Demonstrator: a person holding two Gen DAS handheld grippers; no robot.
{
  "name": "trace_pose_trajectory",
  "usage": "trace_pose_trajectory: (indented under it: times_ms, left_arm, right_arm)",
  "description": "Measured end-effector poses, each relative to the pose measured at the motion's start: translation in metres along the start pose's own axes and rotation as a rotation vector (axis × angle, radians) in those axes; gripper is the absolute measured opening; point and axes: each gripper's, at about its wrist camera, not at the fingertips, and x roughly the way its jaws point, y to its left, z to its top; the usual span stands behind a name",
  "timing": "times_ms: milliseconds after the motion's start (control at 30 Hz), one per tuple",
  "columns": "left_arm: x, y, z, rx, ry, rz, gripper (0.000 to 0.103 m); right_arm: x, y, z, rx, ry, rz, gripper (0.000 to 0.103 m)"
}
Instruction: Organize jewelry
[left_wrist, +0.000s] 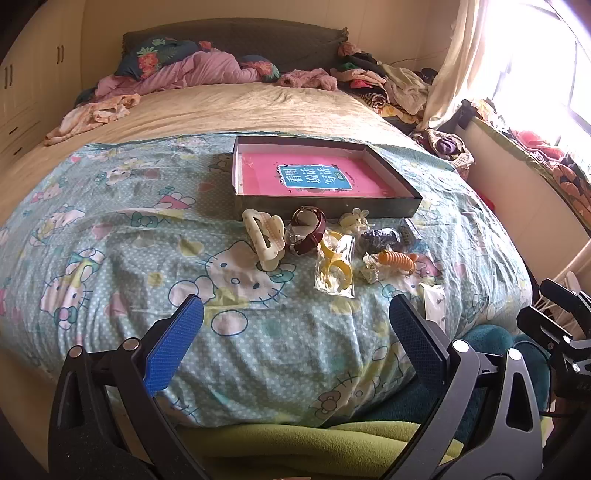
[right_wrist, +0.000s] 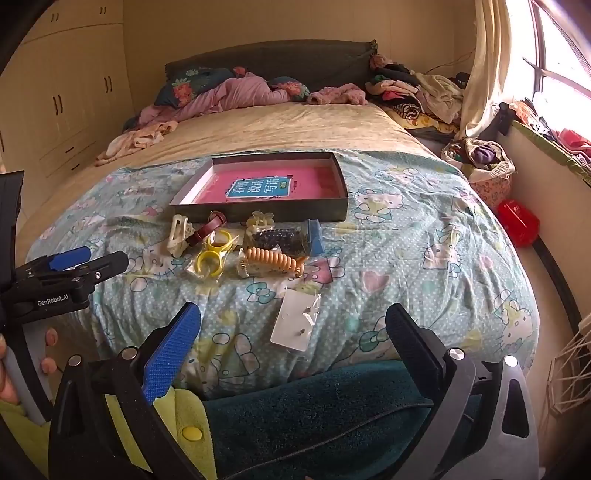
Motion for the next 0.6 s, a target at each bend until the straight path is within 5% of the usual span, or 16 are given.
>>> trace_pose_trajectory:
  times_ms: [600]
  left_arm:
    - [-0.0034,0.0015,0.0016,-0.001,-0.004,-0.001,0.094]
  right_arm:
    - [-0.0017,-0.0001,-0.0009,0.006,-0.005,0.000,0.099]
